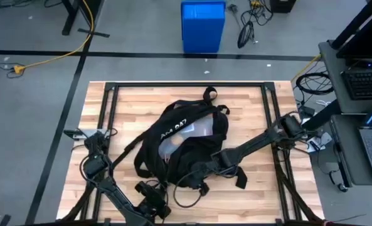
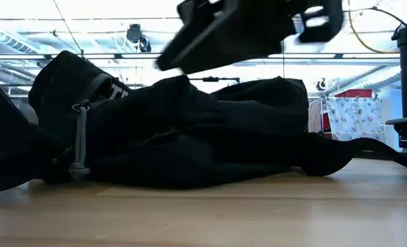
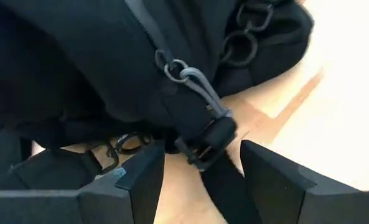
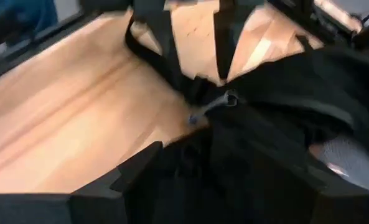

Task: Unpack backpack
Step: Close the black backpack

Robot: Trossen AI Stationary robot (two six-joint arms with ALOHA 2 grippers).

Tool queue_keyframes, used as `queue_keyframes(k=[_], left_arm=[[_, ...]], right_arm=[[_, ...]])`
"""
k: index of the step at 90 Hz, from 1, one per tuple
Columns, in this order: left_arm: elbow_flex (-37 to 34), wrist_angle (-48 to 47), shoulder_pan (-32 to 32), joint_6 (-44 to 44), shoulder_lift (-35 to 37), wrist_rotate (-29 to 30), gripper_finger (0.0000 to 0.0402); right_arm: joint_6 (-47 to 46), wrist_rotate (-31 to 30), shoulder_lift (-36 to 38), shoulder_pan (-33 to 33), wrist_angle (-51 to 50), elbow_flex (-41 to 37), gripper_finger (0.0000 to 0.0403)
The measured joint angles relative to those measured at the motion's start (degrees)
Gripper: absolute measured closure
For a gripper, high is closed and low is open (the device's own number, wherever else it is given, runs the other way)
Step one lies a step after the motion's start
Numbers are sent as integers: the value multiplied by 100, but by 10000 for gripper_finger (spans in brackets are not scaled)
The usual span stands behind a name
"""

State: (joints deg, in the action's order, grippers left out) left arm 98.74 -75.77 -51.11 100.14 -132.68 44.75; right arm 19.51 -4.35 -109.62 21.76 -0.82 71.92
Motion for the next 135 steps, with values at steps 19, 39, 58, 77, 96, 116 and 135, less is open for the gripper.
queue_keyframes(k=[19, 39, 58, 77, 96, 116, 135], left_arm=[[-290, 46, 48, 4, -2, 14, 203], [-354, 18, 100, -3, -1, 99, 203], [-352, 83, 188, -210, -2, 349, 229], [-350, 241, 327, -504, -2, 339, 282], [-350, 173, 358, -502, -2, 354, 324], [-350, 181, 353, -461, -2, 374, 358], [-341, 199, 370, -452, 4, 468, 365]], right_arm=[[-212, 127, -302, 64, 834, 9, 181], [-578, 470, -364, 159, 1129, 18, 181], [-1170, 434, -648, 78, 1653, 11, 181], [-1553, 122, -921, -8, 1641, 72, 181], [-1816, 112, -1098, -96, 1560, 74, 181], [-2051, 117, -1253, -194, 1646, 81, 181], [-2074, 130, -1250, -214, 1733, 76, 181]])
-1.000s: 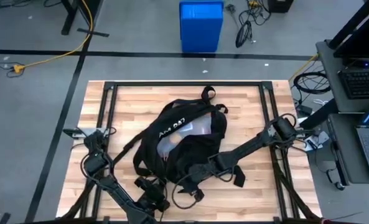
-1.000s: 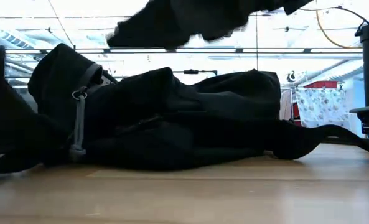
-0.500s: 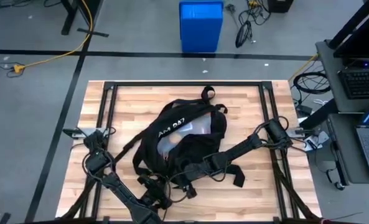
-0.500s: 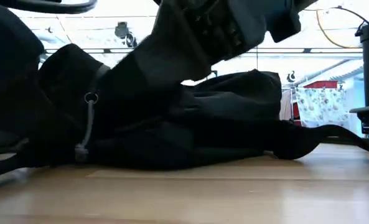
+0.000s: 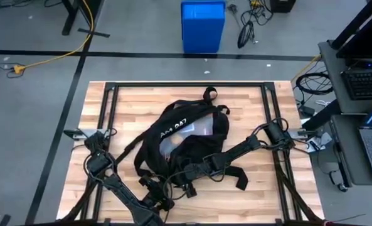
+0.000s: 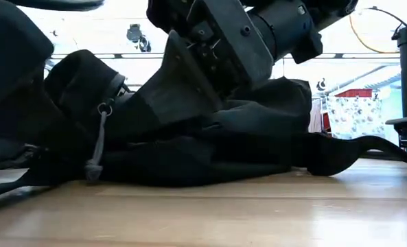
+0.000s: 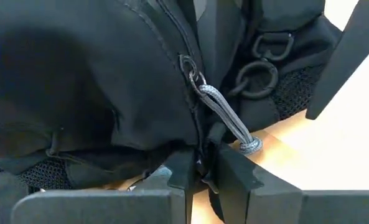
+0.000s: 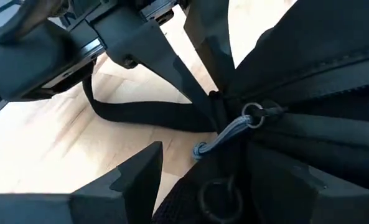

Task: Unpack backpack
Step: Close the black backpack

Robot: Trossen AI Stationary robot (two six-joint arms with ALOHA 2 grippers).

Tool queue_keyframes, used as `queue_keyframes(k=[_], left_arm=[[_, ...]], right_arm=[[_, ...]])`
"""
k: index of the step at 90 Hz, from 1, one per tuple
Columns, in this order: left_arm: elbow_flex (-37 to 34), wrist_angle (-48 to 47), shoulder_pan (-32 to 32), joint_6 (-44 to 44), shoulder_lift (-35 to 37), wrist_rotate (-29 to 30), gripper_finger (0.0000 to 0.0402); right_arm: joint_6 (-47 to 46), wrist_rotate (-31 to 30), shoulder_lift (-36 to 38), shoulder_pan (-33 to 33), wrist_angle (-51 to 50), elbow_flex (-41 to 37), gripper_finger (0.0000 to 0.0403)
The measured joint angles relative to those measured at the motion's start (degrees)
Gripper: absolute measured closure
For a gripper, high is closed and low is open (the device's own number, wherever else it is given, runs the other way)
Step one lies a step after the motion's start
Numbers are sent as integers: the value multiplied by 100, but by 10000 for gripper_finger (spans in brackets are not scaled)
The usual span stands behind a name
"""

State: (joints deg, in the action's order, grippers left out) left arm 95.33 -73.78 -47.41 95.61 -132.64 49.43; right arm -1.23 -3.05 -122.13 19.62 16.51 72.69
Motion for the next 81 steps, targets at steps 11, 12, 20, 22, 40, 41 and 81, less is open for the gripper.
queue_keyframes(k=[11, 12, 20, 22, 40, 41, 81], left_arm=[[0, 81, 44, -36, 109, 21, 365], [0, 81, 46, -45, 121, 33, 365], [17, 64, 49, -61, 207, 123, 365], [18, 64, 50, -95, 228, 132, 365], [92, 94, 58, -422, 370, 186, 366], [92, 97, 58, -431, 371, 186, 366], [107, 135, 42, -466, 378, 259, 366]], right_arm=[[1, -11, 0, -2, 23, 0, 181], [0, -18, 0, -2, 32, 0, 181], [-129, -113, 0, -11, 154, 0, 181], [-162, -144, 0, -11, 176, -1, 181], [-211, -560, 9, 13, 271, -2, 190], [-209, -568, 9, 13, 270, -2, 192], [220, -577, 9, 49, 171, -1, 394]])
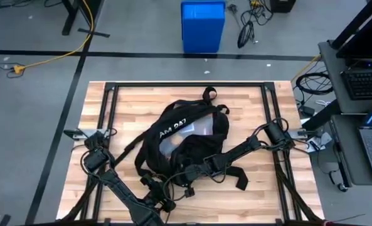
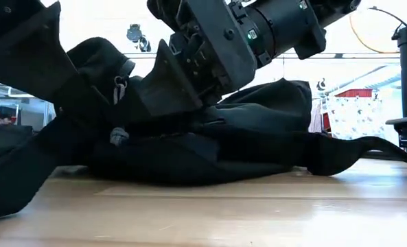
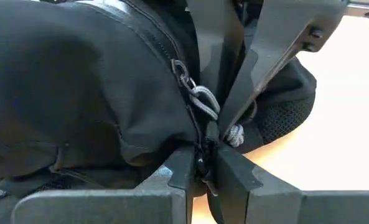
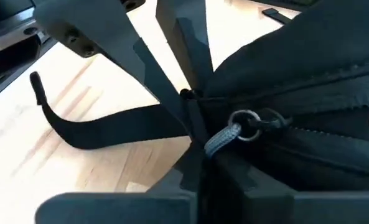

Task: Unpack backpack
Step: Close the black backpack

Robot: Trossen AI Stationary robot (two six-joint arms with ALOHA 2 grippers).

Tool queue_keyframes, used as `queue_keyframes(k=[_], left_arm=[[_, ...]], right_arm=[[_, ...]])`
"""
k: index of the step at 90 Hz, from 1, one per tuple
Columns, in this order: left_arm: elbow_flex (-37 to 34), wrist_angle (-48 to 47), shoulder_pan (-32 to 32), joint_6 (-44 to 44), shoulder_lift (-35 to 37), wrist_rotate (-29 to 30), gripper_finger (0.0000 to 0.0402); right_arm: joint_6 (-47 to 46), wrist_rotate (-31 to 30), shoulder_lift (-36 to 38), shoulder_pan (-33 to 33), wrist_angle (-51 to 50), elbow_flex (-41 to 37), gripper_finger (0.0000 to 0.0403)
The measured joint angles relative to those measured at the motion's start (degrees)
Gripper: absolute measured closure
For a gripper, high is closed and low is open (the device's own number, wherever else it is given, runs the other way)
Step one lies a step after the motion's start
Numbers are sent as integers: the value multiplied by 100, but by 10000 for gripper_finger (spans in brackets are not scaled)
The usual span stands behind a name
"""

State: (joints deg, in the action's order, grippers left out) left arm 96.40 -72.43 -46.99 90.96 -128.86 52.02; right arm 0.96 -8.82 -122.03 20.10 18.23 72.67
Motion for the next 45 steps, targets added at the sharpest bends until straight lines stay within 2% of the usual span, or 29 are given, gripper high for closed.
queue_keyframes(k=[22, 45], left_arm=[[20, -27, -32, 0, 24, -192, 366], [17, -85, -64, 4, 24, -290, 366]], right_arm=[[106, 388, 497, -7, -696, -3, 401], [263, 444, 1069, -3, -1417, -2, 402]])
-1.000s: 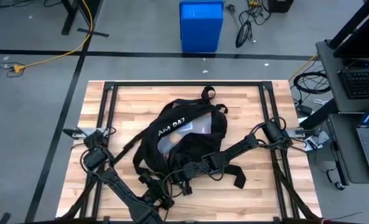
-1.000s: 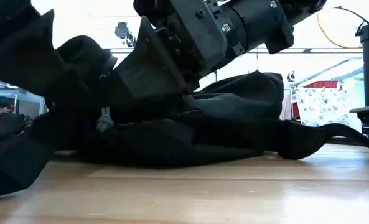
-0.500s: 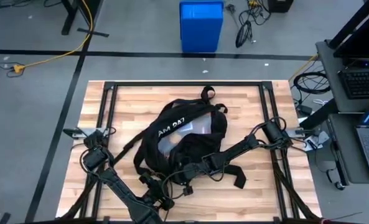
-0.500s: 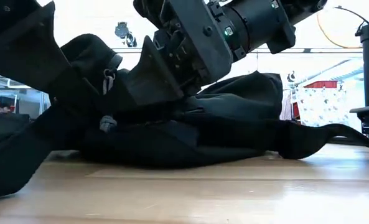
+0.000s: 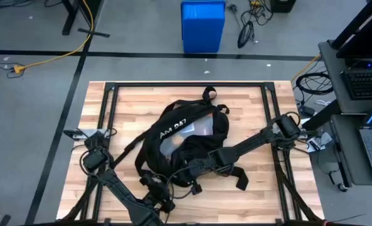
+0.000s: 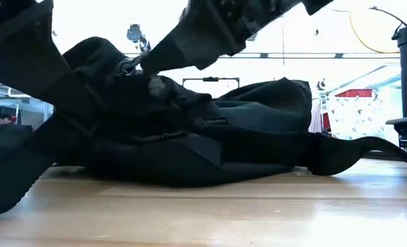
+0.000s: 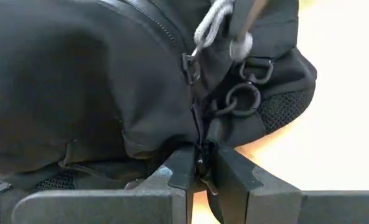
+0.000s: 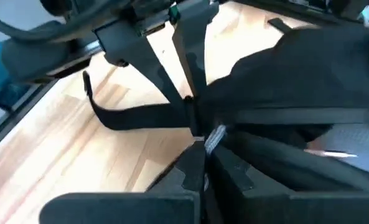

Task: Unpack backpack
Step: Close the black backpack

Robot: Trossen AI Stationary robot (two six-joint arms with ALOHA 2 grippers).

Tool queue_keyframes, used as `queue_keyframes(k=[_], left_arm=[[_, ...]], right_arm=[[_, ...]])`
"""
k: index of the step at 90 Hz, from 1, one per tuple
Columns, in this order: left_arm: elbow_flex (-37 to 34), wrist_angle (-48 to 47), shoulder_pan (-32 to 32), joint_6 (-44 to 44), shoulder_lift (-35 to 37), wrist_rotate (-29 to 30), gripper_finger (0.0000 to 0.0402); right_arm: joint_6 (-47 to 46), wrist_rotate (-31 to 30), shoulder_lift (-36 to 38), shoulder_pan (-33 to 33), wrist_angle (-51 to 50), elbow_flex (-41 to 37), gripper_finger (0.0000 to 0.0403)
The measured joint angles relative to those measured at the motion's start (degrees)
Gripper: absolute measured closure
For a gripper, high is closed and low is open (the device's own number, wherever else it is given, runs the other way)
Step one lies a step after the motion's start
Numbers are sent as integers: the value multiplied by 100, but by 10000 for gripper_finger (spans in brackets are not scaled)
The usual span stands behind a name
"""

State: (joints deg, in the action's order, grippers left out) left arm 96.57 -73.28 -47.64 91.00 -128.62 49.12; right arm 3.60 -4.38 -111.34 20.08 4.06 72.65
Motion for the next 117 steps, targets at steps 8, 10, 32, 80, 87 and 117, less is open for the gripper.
queue_keyframes(k=[8, 10, 32, 80, 87, 117], left_arm=[[0, 27, 0, -2, 0, 2, 366], [0, 30, 0, -2, 0, 2, 366], [31, 180, -4, -755, -2, -8, 317], [1270, -875, -28, -1064, -11, 44, 172], [1472, -848, -28, -1078, -11, 46, 172], [1332, -906, 118, -489, -20, 42, 172]], right_arm=[[141, 3, 135, -30, -84, -2, 402], [168, 4, 154, -45, -73, -3, 402], [327, 47, 383, -238, -311, -1, 403], [246, 489, 388, -440, -476, 106, 403], [236, 609, 390, -467, -569, 222, 403], [201, 1399, 390, -518, -750, 290, 403]])
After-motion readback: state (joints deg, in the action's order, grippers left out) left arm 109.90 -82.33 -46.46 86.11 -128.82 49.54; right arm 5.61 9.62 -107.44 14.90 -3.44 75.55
